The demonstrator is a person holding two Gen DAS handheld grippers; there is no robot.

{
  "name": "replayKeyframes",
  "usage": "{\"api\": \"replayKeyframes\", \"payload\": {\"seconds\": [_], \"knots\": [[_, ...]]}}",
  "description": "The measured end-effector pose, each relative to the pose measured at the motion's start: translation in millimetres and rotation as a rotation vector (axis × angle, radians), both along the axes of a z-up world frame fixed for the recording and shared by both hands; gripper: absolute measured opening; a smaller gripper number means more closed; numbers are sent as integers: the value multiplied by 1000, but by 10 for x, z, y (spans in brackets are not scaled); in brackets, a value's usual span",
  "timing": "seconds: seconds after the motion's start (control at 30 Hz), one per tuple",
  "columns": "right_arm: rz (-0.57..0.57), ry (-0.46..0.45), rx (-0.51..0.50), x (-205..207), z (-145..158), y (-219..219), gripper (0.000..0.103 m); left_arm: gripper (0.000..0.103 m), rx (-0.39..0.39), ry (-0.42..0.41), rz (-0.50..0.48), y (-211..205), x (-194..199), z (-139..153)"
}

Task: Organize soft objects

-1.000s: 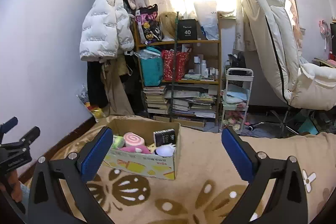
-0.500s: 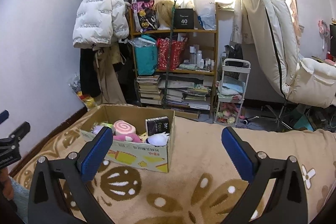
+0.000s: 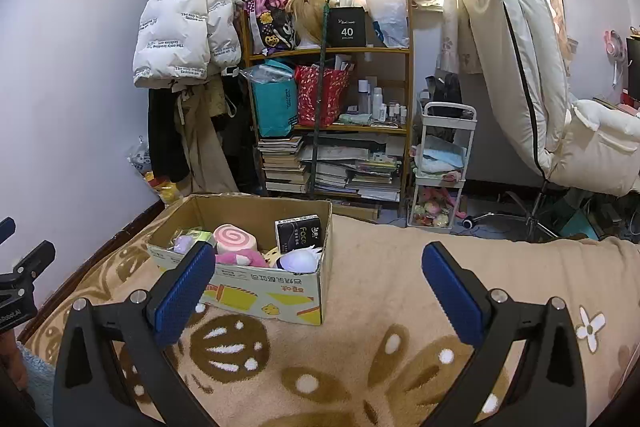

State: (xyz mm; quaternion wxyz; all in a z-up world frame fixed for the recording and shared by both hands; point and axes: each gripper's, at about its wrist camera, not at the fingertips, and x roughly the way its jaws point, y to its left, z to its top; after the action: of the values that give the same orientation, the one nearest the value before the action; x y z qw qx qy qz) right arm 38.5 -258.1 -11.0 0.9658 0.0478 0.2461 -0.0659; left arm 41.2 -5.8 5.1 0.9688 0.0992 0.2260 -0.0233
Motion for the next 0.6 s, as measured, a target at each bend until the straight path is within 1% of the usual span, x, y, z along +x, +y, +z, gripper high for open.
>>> {"api": "replayKeyframes", "payload": {"seconds": [0.43, 0.6], "knots": [[16, 20, -8, 41, -73, 64, 103, 101, 33, -2, -8, -65, -12, -40], [15, 21, -7, 46, -77, 61, 103, 101, 27, 6, -9, -66, 0, -49]]}}
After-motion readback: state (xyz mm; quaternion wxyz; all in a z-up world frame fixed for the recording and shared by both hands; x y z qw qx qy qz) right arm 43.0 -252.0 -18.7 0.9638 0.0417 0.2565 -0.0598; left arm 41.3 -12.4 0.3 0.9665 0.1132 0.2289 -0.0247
